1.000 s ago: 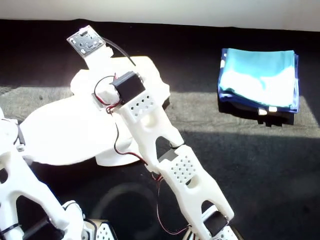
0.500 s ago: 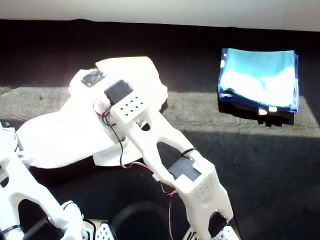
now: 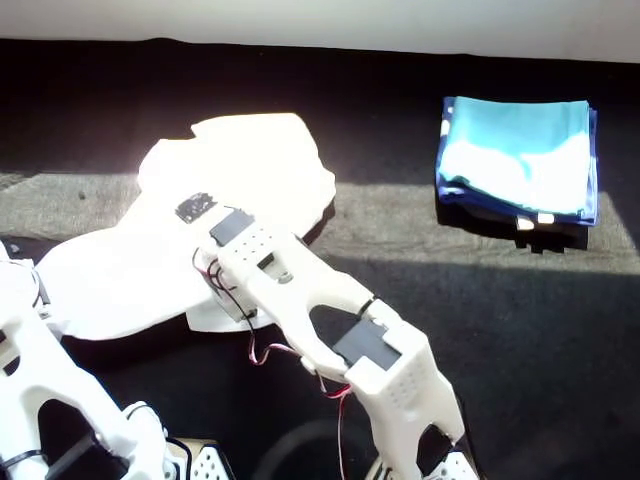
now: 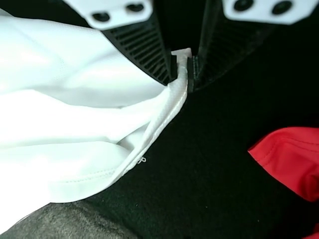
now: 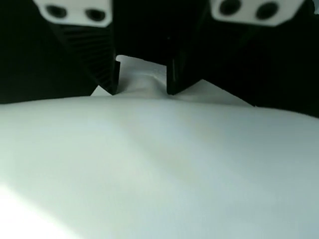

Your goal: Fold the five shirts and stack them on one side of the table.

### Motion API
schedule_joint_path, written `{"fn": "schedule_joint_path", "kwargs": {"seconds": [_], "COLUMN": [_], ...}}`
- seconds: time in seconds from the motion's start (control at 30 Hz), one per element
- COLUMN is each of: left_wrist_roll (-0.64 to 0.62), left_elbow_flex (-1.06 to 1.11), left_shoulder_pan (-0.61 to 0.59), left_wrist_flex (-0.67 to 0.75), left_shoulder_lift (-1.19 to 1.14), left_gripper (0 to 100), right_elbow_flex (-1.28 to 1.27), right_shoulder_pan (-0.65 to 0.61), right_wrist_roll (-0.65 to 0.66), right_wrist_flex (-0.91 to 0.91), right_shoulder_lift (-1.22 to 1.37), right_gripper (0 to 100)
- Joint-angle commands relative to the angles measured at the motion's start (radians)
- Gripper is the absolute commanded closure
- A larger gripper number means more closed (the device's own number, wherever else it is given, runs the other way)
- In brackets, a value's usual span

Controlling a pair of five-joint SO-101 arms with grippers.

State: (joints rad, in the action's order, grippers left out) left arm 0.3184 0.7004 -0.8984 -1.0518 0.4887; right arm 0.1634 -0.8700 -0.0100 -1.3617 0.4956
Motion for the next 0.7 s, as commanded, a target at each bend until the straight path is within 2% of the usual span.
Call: {"fn": "schedule_joint_path", "kwargs": {"seconds": [0.0,0.27,0.53,0.6,0.67], "left_wrist_roll": [0.008,0.008,0.008,0.008,0.008], "left_elbow_flex": [-0.012,-0.008,-0.007,-0.005,-0.004], "left_shoulder_pan": [-0.001,0.042,0.051,0.05,0.048], "left_wrist_flex": [0.017,0.017,0.015,0.014,0.011], "left_shoulder_lift": [0.007,0.007,0.007,0.007,0.007], "left_gripper": [99,99,99,99,99], "right_elbow_flex": [0.004,-0.024,-0.027,-0.031,-0.03], "right_shoulder_pan": [0.048,0.059,0.054,0.056,0.076], "right_wrist_roll": [-0.009,-0.009,-0.009,-0.006,-0.009], "right_wrist_flex": [-0.018,-0.019,0.067,0.062,0.062], "right_shoulder_lift": [-0.077,-0.036,0.05,0.051,0.033], "right_gripper": [83.5,83.3,83.7,88.2,99.4]}}
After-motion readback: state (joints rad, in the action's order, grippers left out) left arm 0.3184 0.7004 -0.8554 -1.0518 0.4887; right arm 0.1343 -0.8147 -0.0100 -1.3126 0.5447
